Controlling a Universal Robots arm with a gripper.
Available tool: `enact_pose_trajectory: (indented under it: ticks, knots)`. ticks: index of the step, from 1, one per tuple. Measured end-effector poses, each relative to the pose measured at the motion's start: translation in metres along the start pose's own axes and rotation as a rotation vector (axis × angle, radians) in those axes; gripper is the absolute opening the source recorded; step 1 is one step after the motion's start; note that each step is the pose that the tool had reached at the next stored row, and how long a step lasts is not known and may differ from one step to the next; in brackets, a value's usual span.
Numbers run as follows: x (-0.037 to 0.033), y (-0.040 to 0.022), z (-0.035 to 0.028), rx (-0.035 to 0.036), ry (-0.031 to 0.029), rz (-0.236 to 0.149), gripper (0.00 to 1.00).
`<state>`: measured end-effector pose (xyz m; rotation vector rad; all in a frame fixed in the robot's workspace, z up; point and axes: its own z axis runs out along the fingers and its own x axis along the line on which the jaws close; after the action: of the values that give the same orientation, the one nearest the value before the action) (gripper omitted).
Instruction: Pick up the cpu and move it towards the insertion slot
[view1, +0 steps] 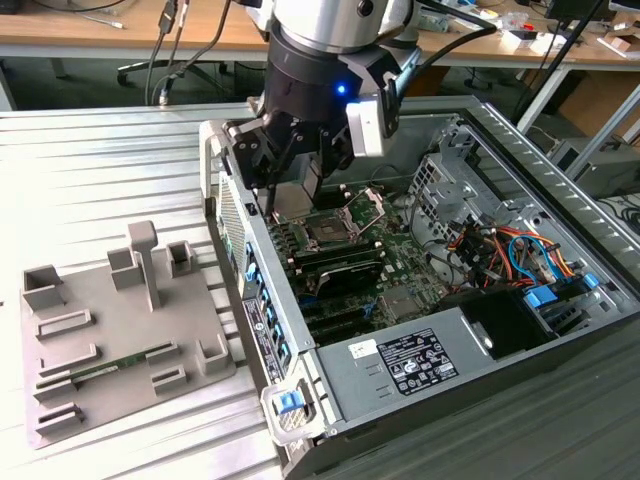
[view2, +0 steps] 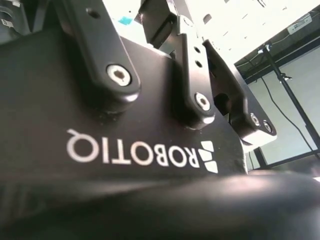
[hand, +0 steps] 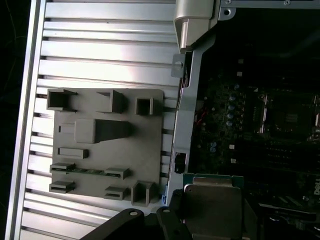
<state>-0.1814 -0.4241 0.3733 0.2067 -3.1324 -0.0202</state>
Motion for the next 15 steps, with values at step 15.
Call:
enact_pose_trajectory:
  ticks: [15]
  knots:
    - [-0.0156, -0.0021, 0.0007, 0.0001, 0.0000, 0.000, 0.55]
